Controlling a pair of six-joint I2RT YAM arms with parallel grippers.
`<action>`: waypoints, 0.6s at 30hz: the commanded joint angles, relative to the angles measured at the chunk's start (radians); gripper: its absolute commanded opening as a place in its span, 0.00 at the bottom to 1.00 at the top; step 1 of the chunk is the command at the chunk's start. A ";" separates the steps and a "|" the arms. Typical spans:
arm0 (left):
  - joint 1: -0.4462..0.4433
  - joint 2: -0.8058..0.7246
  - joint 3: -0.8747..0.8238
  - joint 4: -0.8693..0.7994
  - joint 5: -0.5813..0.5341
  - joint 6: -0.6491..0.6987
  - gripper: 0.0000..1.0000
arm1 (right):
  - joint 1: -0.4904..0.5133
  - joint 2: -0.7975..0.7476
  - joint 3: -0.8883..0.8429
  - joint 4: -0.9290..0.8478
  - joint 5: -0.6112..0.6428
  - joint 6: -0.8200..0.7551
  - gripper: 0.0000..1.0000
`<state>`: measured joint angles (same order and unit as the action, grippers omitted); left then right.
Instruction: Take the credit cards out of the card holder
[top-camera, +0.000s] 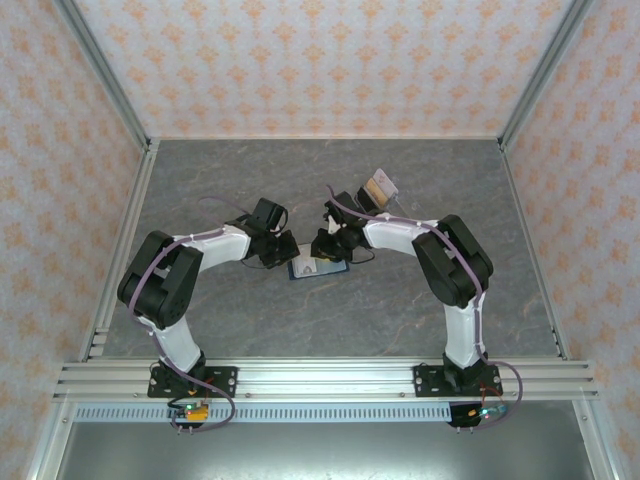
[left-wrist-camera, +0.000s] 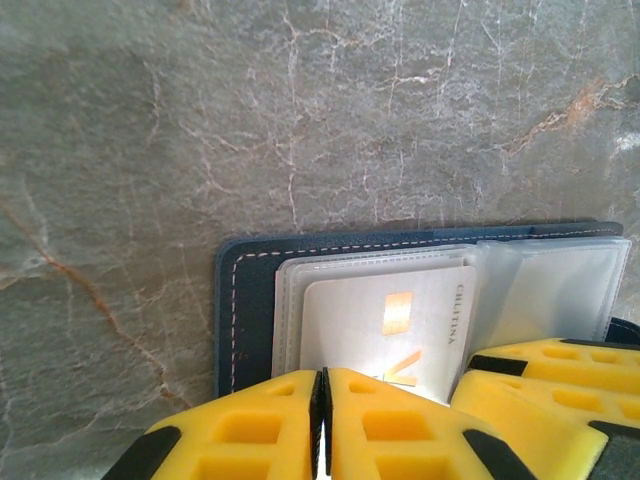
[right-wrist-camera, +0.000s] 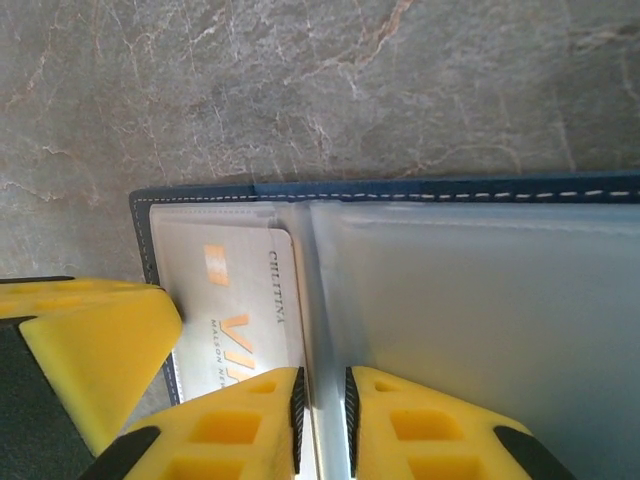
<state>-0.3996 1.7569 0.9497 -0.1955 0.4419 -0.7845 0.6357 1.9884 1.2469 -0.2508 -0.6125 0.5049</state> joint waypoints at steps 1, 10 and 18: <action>0.000 0.035 0.003 -0.023 -0.015 0.018 0.12 | -0.007 0.007 -0.020 0.045 -0.032 0.016 0.18; 0.000 0.034 0.000 -0.027 -0.018 0.018 0.11 | -0.025 -0.012 -0.056 0.119 -0.067 0.048 0.15; 0.000 0.042 0.000 -0.021 -0.017 0.016 0.11 | -0.033 -0.027 -0.082 0.154 -0.103 0.049 0.16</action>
<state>-0.3996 1.7573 0.9497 -0.1951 0.4419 -0.7841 0.6075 1.9831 1.1824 -0.1295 -0.6968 0.5495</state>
